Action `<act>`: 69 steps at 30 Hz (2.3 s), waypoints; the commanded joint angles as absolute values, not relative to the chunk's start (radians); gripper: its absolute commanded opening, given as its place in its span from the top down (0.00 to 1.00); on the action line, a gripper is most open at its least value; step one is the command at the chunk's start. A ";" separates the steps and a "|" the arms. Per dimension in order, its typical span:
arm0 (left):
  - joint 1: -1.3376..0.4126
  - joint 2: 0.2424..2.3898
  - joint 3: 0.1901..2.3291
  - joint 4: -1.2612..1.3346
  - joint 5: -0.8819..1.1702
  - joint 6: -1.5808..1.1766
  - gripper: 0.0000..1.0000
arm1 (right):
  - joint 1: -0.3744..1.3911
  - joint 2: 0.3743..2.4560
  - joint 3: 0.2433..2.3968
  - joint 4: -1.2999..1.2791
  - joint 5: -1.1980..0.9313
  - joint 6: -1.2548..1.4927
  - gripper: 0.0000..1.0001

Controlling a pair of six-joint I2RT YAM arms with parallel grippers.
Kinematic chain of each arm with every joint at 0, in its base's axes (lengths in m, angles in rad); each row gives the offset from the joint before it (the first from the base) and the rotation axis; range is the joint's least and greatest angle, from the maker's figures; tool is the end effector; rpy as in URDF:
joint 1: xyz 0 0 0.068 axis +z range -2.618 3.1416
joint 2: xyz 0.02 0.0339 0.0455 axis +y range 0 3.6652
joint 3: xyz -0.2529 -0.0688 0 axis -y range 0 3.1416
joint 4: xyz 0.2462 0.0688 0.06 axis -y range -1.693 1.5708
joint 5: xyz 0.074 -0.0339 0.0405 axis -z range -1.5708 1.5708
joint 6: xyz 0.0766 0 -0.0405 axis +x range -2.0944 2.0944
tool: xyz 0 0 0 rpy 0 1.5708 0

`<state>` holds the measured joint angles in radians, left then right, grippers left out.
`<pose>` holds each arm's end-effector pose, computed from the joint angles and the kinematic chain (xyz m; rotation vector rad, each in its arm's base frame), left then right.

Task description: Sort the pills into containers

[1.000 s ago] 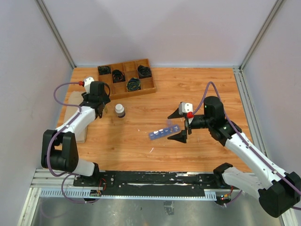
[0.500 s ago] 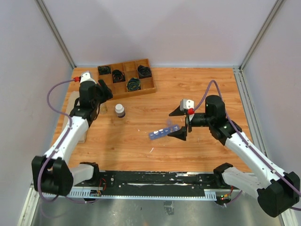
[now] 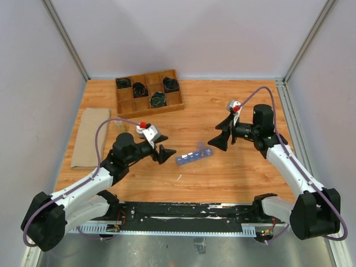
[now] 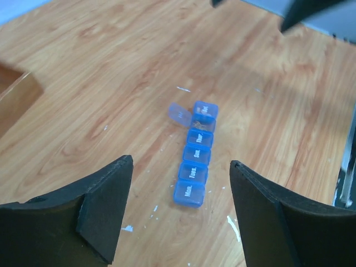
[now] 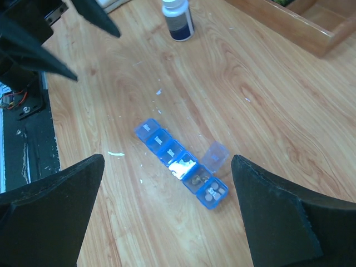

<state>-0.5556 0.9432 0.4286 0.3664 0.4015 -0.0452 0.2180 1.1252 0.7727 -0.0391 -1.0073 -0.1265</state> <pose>0.2036 -0.1617 0.2279 0.7366 1.6112 -0.7842 0.2486 0.1214 0.2692 -0.9544 1.6461 1.0374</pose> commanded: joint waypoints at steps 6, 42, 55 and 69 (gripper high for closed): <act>-0.683 1.127 0.425 0.537 0.495 0.353 0.23 | 0.164 1.211 0.910 -0.232 -0.994 -0.248 0.01; -0.780 1.632 0.574 0.664 0.415 0.359 0.27 | 0.167 1.477 0.994 -0.301 -0.888 -0.160 0.07; -0.782 1.685 0.644 0.595 0.435 0.381 0.32 | 0.167 1.508 1.006 -0.319 -0.887 -0.137 0.12; -0.796 1.713 0.703 0.429 0.392 0.381 0.39 | 0.166 1.501 1.006 -0.324 -0.893 -0.133 0.12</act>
<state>-0.7818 1.6978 0.6785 0.4652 0.4084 0.3630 0.1722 1.5047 0.9752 -0.3058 -0.8883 -0.1413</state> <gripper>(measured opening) 0.610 0.884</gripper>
